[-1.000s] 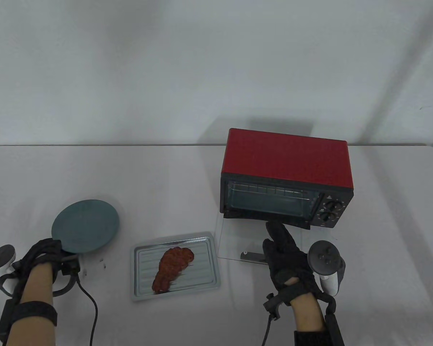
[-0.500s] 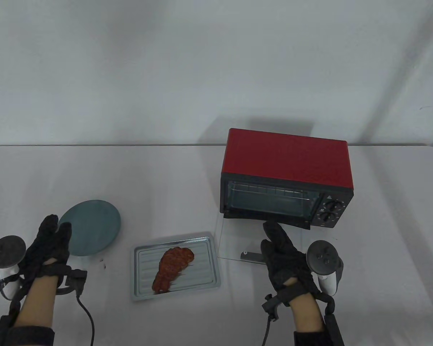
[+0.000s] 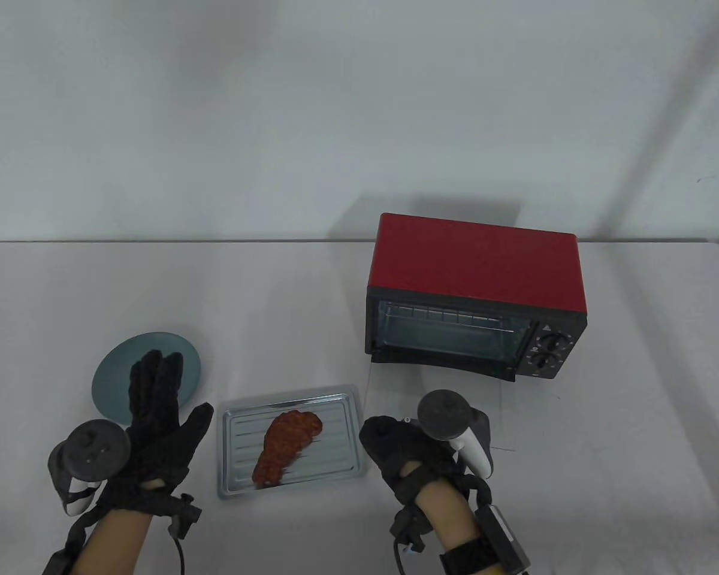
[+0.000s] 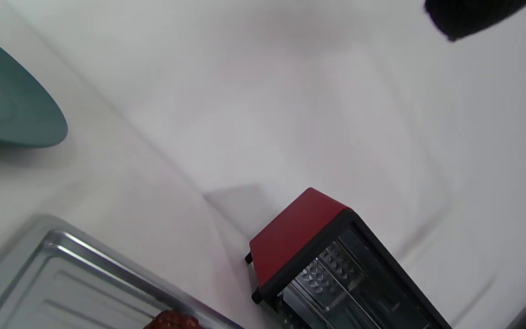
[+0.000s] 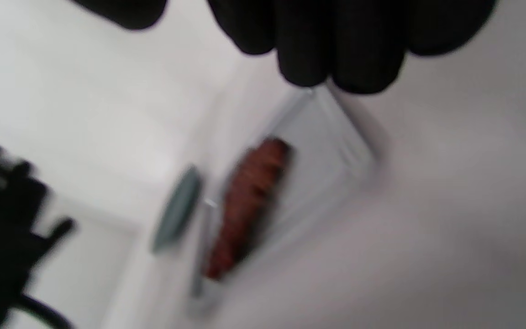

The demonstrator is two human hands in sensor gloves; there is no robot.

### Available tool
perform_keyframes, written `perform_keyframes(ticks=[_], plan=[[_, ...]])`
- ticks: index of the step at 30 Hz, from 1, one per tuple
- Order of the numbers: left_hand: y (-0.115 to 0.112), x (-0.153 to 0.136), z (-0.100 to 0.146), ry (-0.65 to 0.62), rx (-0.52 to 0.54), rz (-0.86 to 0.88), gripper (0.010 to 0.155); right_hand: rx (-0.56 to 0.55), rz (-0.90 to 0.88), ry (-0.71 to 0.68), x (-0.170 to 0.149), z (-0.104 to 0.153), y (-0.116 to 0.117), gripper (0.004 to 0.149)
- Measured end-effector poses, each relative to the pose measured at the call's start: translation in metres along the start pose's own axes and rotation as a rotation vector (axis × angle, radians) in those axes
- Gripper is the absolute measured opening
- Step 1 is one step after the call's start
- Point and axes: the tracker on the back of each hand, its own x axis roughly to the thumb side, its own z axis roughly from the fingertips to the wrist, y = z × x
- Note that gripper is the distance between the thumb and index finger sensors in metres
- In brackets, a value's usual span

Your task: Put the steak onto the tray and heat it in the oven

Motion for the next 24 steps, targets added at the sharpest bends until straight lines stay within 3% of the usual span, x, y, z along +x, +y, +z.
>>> perform_keyframes(ticks=[5, 8, 13, 17, 20, 24], plan=[[0.002, -0.001, 0.002, -0.005, 0.006, 0.005, 0.087, 0.042, 0.24, 0.225, -0.005, -0.017, 0.023, 0.06], [0.001, -0.004, 0.001, 0.012, 0.0, 0.011, 0.086, -0.04, 0.407, 0.273, 0.004, -0.025, 0.035, 0.057], [-0.001, -0.008, 0.0, 0.035, -0.005, 0.015, 0.086, -0.065, 0.742, 0.314, 0.024, -0.041, 0.059, 0.054], [-0.001, -0.008, 0.0, 0.039, -0.007, 0.02, 0.086, -0.159, 0.884, 0.346, 0.029, -0.049, 0.069, 0.049], [-0.001, -0.008, 0.0, 0.039, -0.007, 0.022, 0.086, -0.208, 0.86, 0.363, 0.025, -0.051, 0.067, 0.046], [-0.002, -0.007, 0.0, 0.042, -0.011, 0.031, 0.086, -0.257, 0.55, 0.373, 0.008, -0.049, 0.052, 0.043]])
